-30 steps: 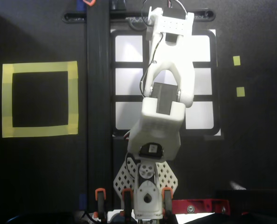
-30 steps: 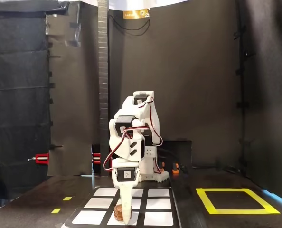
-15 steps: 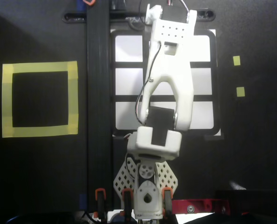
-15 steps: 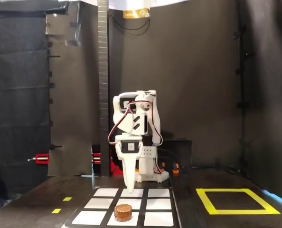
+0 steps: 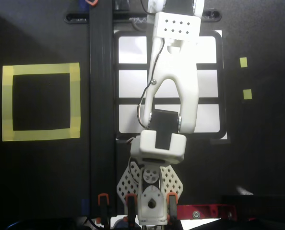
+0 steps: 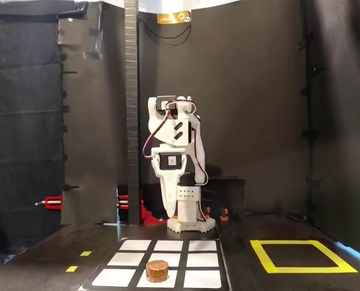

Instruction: Pick and place at Grid spot 2

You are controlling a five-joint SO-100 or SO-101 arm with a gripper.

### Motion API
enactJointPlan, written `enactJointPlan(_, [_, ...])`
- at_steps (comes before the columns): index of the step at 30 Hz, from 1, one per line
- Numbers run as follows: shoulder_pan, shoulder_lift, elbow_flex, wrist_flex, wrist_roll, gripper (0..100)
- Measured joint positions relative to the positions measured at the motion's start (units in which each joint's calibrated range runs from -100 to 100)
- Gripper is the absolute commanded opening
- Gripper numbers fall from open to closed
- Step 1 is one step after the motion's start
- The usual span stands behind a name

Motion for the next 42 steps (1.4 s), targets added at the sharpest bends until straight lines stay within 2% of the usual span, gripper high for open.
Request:
enactJointPlan(6, [-0.5,-0.1,0.0,-1.6,-1.5,0])
enactJointPlan(11, [-1.6,-7.2,2.7,-11.2,-4.6,0])
enactJointPlan(19, [-3.6,-36.7,40.9,-40.6,-7.2,0])
enactJointPlan(25, [-6.0,-60.7,67.4,-53.9,-7.9,0])
enactJointPlan(32, [-7.5,-83.8,88.8,-57.1,-8.1,0])
enactJointPlan(42, [-9.4,-96.3,100.9,-57.0,-8.2,0])
